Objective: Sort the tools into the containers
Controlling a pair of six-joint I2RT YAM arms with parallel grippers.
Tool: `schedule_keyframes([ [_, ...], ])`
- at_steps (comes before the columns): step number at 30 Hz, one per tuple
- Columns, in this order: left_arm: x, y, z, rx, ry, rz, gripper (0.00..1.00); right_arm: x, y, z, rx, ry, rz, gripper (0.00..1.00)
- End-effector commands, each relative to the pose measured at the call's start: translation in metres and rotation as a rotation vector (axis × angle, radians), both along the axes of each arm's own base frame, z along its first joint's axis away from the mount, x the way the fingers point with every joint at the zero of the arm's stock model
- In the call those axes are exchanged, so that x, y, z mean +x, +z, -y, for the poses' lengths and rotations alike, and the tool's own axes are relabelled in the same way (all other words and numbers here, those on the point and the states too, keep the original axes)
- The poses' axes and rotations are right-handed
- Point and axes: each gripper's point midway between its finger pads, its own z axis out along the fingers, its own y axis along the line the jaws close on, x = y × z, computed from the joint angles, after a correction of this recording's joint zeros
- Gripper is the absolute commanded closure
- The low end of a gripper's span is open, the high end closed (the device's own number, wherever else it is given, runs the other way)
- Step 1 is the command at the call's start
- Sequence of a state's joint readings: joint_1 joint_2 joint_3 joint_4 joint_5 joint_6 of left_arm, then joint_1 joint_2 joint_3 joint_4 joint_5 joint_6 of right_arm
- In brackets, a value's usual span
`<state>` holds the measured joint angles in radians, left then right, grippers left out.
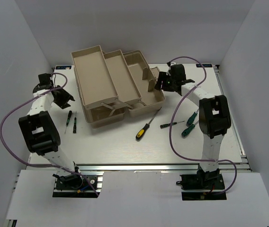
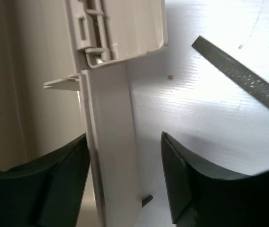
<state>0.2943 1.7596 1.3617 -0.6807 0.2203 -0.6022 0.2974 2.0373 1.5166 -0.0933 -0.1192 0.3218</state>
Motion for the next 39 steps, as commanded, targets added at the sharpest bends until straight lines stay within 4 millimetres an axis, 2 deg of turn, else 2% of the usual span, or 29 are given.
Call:
schedule_keyframes([
  [1,-0.021,0.035,-0.013,0.129,0.022,0.061,0.50,0.010,0.065,0.001,0.026,0.054,0.185,0.31],
  [2,-0.023,0.040,-0.013,0.140,0.026,0.075,0.50,0.008,0.072,0.000,0.020,0.082,0.208,0.28],
  [3,-0.028,0.051,-0.014,0.158,0.034,0.100,0.50,0.002,0.084,-0.005,-0.003,0.180,0.255,0.17],
  [4,-0.034,0.053,-0.017,0.181,0.045,0.095,0.50,0.000,0.093,-0.004,-0.012,0.223,0.281,0.13],
  [5,-0.038,0.057,-0.018,0.195,0.048,0.099,0.50,-0.003,0.100,-0.003,-0.021,0.264,0.307,0.11],
  [6,-0.045,0.058,-0.018,0.211,0.040,0.090,0.51,-0.012,0.116,-0.006,-0.010,0.329,0.354,0.11],
  [7,-0.052,0.066,-0.020,0.241,0.045,0.107,0.51,-0.013,0.122,0.000,-0.056,0.379,0.406,0.11],
  [8,-0.064,0.055,-0.019,0.244,0.041,0.076,0.52,-0.016,0.129,0.003,-0.073,0.404,0.435,0.11],
  [9,-0.072,0.051,-0.018,0.256,0.030,0.063,0.53,-0.022,0.146,0.005,-0.086,0.431,0.488,0.17],
  [10,-0.080,0.052,-0.014,0.263,0.021,0.072,0.55,-0.025,0.145,0.010,-0.130,0.468,0.530,0.21],
  [11,-0.094,0.035,-0.015,0.281,0.025,0.023,0.57,-0.035,0.151,0.007,-0.123,0.526,0.564,0.29],
  [12,-0.101,0.029,-0.013,0.285,0.023,0.011,0.58,-0.046,0.166,0.007,-0.127,0.564,0.615,0.63],
  [13,-0.107,0.023,-0.012,0.291,0.022,0.001,0.59,-0.059,0.156,0.007,-0.120,0.612,0.612,0.90],
  [14,-0.117,0.015,-0.014,0.307,0.031,-0.013,0.59,-0.086,0.161,-0.002,-0.098,0.738,0.671,1.00],
  [15,-0.120,0.011,-0.016,0.319,0.036,-0.021,0.59,-0.100,0.173,-0.007,-0.087,0.815,0.726,1.00],
  [16,-0.123,0.007,-0.018,0.330,0.038,-0.029,0.59,-0.123,0.158,-0.011,-0.054,0.901,0.713,1.00],
  [17,-0.123,0.001,-0.020,0.340,0.039,-0.042,0.59,-0.145,0.153,-0.015,-0.017,0.971,0.707,1.00],
  [18,-0.122,-0.005,-0.023,0.354,0.040,-0.050,0.58,-0.174,0.167,-0.023,0.049,1.067,0.765,0.79],
  [20,-0.116,-0.011,-0.026,0.364,0.031,-0.054,0.56,-0.206,0.152,-0.031,0.116,1.132,0.722,0.55],
  [21,-0.109,-0.016,-0.029,0.372,0.023,-0.055,0.56,-0.225,0.153,-0.038,0.132,1.171,0.721,0.45],
  [23,-0.101,-0.022,-0.034,0.386,0.021,-0.066,0.55,-0.239,0.137,-0.041,0.136,1.182,0.677,0.40],
  [26,-0.084,-0.028,-0.042,0.417,-0.011,-0.077,0.54,-0.255,0.134,-0.042,0.149,1.189,0.655,0.37],
  [27,-0.078,-0.033,-0.041,0.423,-0.025,-0.083,0.54,-0.257,0.132,-0.042,0.154,1.187,0.638,0.35],
  [32,-0.050,-0.033,-0.040,0.471,-0.083,-0.047,0.53,-0.264,0.124,-0.038,0.152,1.173,0.592,0.27],
  [36,-0.042,-0.032,-0.045,0.523,-0.096,-0.024,0.52,-0.269,0.121,-0.037,0.163,1.179,0.568,0.26],
  [39,-0.044,-0.040,-0.050,0.553,-0.112,-0.059,0.52,-0.270,0.121,-0.037,0.173,1.178,0.553,0.26],
])
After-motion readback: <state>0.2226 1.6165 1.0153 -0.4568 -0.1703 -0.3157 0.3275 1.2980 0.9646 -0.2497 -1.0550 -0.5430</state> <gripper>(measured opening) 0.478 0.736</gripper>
